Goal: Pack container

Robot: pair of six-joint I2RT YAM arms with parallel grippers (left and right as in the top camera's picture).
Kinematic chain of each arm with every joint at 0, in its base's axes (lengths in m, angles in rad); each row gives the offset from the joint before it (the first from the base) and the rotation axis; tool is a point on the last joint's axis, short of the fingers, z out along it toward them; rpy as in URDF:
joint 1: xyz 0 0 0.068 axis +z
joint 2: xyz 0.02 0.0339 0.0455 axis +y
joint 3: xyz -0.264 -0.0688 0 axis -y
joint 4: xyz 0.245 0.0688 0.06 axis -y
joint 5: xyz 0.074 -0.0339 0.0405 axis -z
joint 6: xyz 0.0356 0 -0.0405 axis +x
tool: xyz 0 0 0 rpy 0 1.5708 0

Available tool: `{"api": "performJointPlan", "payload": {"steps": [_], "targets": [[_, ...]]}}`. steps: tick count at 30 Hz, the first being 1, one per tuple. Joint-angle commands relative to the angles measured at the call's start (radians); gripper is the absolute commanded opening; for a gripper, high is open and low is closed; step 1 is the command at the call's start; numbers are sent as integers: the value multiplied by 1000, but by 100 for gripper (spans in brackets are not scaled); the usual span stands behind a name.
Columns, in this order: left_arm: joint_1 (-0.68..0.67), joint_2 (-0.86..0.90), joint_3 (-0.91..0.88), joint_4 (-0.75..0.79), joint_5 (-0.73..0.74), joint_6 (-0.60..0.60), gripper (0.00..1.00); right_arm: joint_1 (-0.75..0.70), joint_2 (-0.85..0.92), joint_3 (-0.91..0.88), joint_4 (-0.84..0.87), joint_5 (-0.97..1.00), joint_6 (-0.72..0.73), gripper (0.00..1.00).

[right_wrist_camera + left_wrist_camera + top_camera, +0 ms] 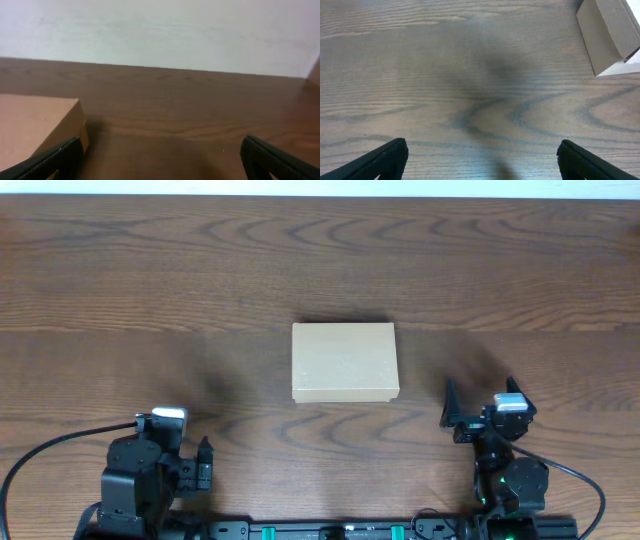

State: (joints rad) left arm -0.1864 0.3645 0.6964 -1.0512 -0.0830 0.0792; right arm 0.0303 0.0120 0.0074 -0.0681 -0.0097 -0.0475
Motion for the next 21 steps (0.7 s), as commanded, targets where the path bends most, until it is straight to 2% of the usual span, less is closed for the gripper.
{"api": "performJointPlan", "payload": {"steps": [1,21], "targets": [[-3,0,-1,-4,-10,3,96,11,-6,-2,-5,-28,-66,99],[-3,0,-1,-4,-10,3,96,10,-6,-2,-3,-21,-55,99]]}}
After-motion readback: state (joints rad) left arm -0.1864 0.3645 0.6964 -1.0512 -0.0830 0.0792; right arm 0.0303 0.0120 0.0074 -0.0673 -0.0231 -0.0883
